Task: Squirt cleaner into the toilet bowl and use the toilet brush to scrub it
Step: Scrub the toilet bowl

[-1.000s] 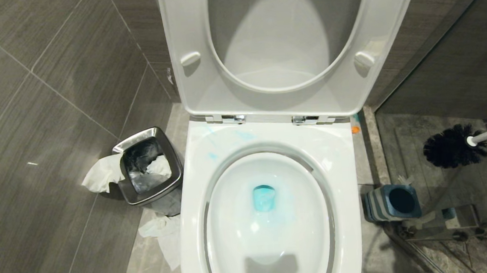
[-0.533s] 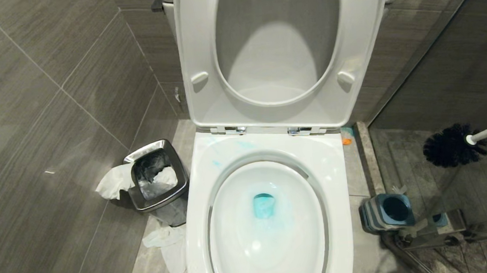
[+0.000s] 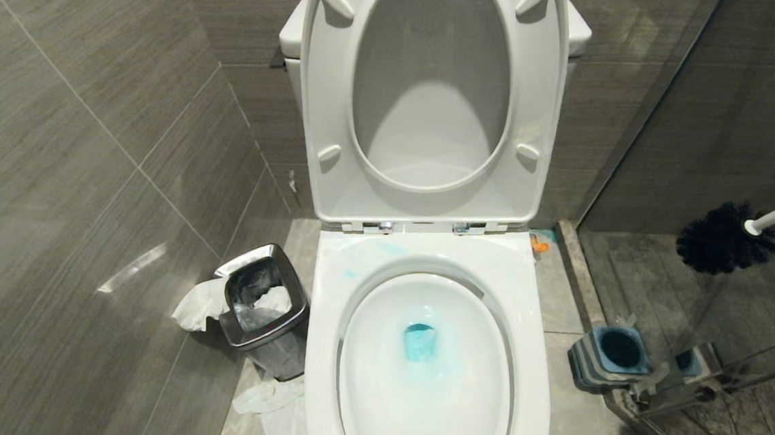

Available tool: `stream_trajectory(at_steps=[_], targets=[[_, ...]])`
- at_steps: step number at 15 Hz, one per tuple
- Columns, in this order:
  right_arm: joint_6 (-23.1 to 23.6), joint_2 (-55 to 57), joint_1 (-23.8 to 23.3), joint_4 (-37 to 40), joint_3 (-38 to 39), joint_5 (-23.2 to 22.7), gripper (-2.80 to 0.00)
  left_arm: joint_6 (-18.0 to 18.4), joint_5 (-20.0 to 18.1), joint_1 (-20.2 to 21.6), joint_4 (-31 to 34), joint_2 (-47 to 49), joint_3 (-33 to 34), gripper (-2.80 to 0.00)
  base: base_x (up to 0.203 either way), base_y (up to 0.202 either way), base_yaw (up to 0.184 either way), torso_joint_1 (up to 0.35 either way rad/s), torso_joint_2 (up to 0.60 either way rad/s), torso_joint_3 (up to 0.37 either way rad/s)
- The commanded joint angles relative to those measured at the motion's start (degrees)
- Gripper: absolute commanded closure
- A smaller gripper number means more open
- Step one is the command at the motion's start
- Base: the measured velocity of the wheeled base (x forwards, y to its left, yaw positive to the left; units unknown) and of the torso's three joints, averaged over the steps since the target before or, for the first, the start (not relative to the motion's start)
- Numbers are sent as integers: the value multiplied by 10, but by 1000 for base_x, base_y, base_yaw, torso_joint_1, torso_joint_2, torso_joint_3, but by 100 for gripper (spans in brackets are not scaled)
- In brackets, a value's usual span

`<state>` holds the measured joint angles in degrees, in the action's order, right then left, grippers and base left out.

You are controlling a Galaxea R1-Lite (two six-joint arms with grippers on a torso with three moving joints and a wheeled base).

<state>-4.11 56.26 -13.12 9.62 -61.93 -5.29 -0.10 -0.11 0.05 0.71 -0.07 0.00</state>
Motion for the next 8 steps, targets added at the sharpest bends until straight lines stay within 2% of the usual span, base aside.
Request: stream_trajectory(at_steps=[1,4,8], targets=[[0,11,0,1,-2,-1,0,0,0,0,0,1,0,0,0,0,0,4,9,209],[0,19,0,1,-9,0,0,0,0,0,0,1,0,0,0,0,0,3,2,179],[1,39,12,1,-14,2,0,0,0,0,0,1,0,0,0,0,0,3,3,39]])
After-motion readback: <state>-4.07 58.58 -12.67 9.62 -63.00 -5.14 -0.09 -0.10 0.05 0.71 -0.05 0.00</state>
